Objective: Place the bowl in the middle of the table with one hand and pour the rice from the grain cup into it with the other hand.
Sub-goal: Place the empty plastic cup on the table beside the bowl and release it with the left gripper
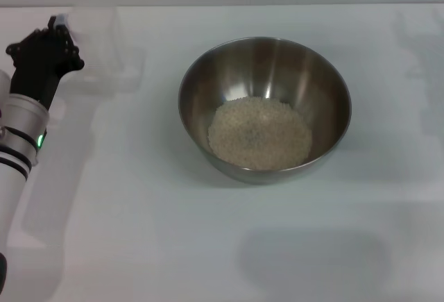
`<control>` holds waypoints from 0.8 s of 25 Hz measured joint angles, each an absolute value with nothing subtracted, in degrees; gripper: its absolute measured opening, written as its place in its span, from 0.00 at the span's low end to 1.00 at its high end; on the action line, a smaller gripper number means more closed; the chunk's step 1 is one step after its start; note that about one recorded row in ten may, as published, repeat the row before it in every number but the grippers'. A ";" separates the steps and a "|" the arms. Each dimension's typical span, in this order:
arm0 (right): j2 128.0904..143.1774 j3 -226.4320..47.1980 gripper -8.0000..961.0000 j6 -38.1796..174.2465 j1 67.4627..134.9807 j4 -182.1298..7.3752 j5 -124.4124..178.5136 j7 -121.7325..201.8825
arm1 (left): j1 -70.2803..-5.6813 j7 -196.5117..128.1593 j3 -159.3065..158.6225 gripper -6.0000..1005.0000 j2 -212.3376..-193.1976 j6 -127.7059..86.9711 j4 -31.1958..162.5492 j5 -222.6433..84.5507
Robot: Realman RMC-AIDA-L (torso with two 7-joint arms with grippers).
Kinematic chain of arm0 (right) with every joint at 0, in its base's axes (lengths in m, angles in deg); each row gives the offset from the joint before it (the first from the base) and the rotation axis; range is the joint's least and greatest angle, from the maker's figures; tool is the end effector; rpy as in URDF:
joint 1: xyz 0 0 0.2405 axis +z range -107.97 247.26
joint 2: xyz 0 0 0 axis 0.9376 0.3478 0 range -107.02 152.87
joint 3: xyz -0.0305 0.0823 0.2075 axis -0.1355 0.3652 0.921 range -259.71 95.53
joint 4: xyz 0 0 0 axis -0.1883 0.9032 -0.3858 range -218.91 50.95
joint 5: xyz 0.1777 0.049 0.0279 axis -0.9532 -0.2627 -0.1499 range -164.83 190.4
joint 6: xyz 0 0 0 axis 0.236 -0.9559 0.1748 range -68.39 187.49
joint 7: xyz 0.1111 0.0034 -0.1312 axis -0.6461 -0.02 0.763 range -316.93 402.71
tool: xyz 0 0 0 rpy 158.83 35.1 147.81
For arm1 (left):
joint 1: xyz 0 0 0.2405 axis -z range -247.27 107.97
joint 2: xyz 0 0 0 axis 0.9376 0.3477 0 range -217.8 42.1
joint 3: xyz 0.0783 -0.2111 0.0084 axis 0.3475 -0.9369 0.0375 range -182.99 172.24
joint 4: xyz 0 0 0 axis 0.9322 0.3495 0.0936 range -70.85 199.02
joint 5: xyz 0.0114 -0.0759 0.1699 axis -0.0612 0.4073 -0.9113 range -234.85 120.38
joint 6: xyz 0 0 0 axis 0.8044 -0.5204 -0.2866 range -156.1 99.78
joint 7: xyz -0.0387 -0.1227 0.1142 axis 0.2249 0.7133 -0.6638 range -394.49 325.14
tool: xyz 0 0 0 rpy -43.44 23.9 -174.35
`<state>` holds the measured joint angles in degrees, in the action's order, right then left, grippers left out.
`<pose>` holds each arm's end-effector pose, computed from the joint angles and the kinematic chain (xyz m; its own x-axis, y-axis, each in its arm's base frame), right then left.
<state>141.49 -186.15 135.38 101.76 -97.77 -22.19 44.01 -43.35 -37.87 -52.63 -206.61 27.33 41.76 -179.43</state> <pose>0.2188 0.3790 0.0837 0.6896 0.4262 -0.5855 -0.6461 -0.0030 -0.7632 -0.2529 0.3615 -0.0089 0.7011 0.0013 0.7131 0.7071 -0.1306 -0.6950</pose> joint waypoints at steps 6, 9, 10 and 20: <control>141.60 -186.24 0.72 135.40 101.63 -97.78 -22.19 44.08 | -43.03 -36.78 -52.69 0.08 -206.77 21.24 42.58 -179.42; 141.60 -186.24 0.72 135.41 101.63 -97.78 -22.14 44.24 | -42.86 -36.76 -52.73 0.08 -206.80 20.21 42.85 -179.41; 141.60 -186.24 0.72 135.41 101.63 -97.78 -22.12 44.26 | -42.78 -36.67 -52.74 0.09 -206.91 19.81 43.25 -179.39; 141.57 -186.24 0.72 135.41 101.63 -97.60 -22.05 44.29 | -43.27 -36.45 -52.29 0.09 -206.94 18.94 43.39 -179.46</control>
